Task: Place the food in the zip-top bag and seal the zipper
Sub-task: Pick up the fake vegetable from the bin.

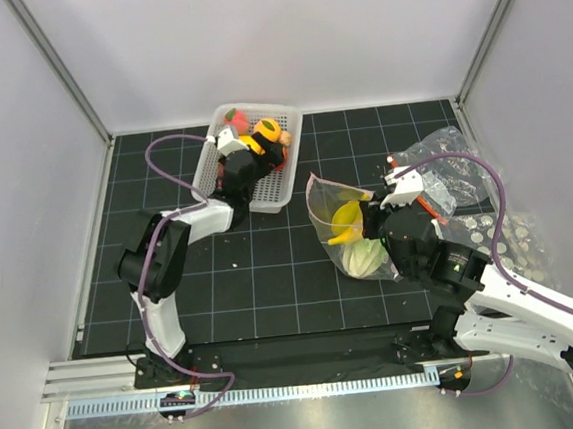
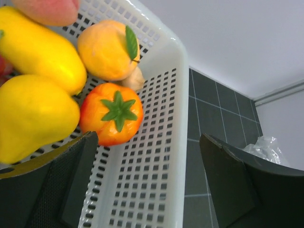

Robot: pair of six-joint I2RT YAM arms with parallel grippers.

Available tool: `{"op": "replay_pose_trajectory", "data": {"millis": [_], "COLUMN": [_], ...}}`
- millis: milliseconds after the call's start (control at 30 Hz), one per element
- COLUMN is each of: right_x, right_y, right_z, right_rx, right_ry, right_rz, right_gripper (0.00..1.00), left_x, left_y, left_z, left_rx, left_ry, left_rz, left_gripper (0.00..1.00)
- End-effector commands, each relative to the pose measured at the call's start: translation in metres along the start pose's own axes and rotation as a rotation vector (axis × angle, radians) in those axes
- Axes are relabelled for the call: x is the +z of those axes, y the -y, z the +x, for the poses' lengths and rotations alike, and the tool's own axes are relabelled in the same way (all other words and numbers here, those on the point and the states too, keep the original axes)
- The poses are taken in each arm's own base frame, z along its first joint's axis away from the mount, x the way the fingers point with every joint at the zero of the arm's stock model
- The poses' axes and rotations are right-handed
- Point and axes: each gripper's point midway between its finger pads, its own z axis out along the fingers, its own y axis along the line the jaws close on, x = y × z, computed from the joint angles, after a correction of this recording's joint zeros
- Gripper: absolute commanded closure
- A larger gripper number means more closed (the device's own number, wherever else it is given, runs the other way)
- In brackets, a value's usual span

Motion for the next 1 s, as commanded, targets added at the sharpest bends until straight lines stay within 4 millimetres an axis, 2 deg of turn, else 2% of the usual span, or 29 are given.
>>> {"op": "replay_pose_trajectory", "data": {"millis": [0, 67, 133, 200, 233, 267, 300, 367, 433, 467, 500, 567, 700, 900, 967], "right_x": [0.0, 0.0, 0.001, 0.001, 0.001, 0.001, 0.001, 0.001, 0.001, 0.001, 0.001, 0.001, 0.001, 0.0, 0.001], "right_y": [-0.006, -0.005, -0.005, -0.006, -0.006, -0.006, -0.006, -0.005, -0.005, -0.005, -0.005, -0.006, -0.006, -0.007, -0.007], "right_z": [-0.02, -0.02, -0.02, -0.02, -0.019, -0.019, -0.019, -0.02, -0.019, -0.019, -0.019, -0.02, -0.019, -0.019, -0.019], "right_rx": [0.066, 0.065, 0.067, 0.065, 0.062, 0.062, 0.061, 0.064, 0.063, 0.066, 0.066, 0.065, 0.065, 0.068, 0.068], "right_ry": [0.059, 0.059, 0.058, 0.057, 0.055, 0.055, 0.054, 0.057, 0.056, 0.057, 0.057, 0.056, 0.055, 0.055, 0.055], "right_rz": [-0.008, -0.004, -0.006, -0.008, -0.006, -0.006, -0.005, -0.005, -0.005, -0.007, -0.007, -0.01, -0.011, -0.014, -0.014], "right_gripper": [0.99, 0.99, 0.99, 0.99, 0.99, 0.99, 0.99, 0.99, 0.99, 0.99, 0.99, 0.99, 0.99, 0.99, 0.99], "left_x": [0.018, 0.028, 0.037, 0.045, 0.053, 0.056, 0.059, 0.065, 0.069, 0.072, 0.073, 0.076, 0.08, 0.078, 0.074], "left_y": [0.002, -0.009, -0.009, -0.016, -0.005, -0.006, -0.017, -0.019, -0.03, -0.027, -0.032, -0.034, -0.04, -0.058, -0.072], "left_z": [0.007, 0.019, 0.022, 0.034, 0.026, 0.027, 0.038, 0.034, 0.037, 0.032, 0.039, 0.037, 0.045, 0.07, 0.084], "left_rx": [0.045, 0.013, -0.023, -0.038, -0.046, -0.047, -0.026, 0.002, 0.048, 0.068, 0.096, 0.117, 0.175, 0.264, 0.281], "left_ry": [-0.055, -0.052, -0.039, -0.057, -0.045, -0.049, -0.092, -0.107, -0.12, -0.127, -0.144, -0.148, -0.195, -0.281, -0.329], "left_rz": [-0.047, -0.08, -0.082, -0.101, -0.087, -0.105, -0.154, -0.215, -0.276, -0.288, -0.304, -0.32, -0.351, -0.409, -0.441], "left_gripper": [0.07, 0.06, 0.06, 0.06, 0.06, 0.06, 0.06, 0.05, 0.04, 0.04, 0.03, 0.03, 0.03, 0.03, 0.03]}}
